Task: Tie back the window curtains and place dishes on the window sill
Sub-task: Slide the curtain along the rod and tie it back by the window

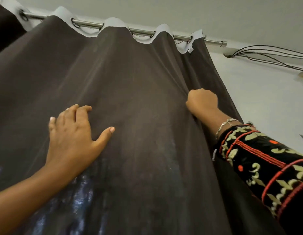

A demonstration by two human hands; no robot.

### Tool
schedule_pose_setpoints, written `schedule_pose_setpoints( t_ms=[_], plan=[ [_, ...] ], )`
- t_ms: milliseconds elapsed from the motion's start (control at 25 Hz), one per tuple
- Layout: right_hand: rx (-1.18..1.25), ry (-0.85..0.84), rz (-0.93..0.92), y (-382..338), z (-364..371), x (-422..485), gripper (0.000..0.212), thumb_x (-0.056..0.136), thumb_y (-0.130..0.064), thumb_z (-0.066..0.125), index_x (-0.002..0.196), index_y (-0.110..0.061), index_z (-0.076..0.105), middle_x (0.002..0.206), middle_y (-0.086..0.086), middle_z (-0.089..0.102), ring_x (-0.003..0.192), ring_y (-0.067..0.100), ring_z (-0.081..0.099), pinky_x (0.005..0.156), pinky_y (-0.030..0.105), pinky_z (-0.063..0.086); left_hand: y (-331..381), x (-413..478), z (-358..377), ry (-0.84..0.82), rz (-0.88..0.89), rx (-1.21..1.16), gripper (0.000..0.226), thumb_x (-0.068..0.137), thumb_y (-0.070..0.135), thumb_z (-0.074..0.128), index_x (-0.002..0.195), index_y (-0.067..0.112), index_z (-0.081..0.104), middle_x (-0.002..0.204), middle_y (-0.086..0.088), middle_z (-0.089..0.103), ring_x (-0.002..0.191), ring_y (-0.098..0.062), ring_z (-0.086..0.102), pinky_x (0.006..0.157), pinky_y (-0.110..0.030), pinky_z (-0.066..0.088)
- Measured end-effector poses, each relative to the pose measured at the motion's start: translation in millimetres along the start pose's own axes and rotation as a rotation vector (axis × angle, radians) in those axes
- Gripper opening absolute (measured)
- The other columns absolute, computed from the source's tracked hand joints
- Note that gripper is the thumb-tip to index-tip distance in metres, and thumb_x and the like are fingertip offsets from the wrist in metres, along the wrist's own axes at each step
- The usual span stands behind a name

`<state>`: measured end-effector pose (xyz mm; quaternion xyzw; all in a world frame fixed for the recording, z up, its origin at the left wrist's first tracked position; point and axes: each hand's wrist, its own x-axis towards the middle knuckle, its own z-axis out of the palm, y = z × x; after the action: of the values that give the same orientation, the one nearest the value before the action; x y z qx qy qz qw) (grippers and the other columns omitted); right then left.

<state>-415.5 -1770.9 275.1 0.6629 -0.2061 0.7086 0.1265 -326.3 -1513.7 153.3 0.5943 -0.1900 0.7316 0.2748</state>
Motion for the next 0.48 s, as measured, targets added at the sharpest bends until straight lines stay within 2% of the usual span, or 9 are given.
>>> schedule_pose_setpoints(
  t_ms=[160,480],
  plan=[
    [-0.075,0.006,0.05,52,8,15,0.03,0.092,-0.008,0.041,0.114,-0.003,0.061,0.115,0.021,0.061,0.107,0.04,0.056,0.086,0.038,0.045,12,1,6,-0.002,0.01,0.001,0.072,0.078,0.05,0.055,0.134,0.007,0.038,0.142,-0.019,0.035,0.136,-0.032,0.026,0.114,-0.05,0.012],
    [-0.001,-0.062,0.199,122,20,25,0.032,0.092,-0.006,0.04,0.119,0.002,0.056,0.121,0.028,0.053,0.112,0.045,0.05,0.092,0.043,0.04,28,-1,18,-0.057,-0.04,0.026,0.077,0.079,0.056,0.05,0.137,0.009,0.032,0.145,-0.014,0.033,0.136,-0.028,0.027,0.113,-0.047,0.019]
  ],
)
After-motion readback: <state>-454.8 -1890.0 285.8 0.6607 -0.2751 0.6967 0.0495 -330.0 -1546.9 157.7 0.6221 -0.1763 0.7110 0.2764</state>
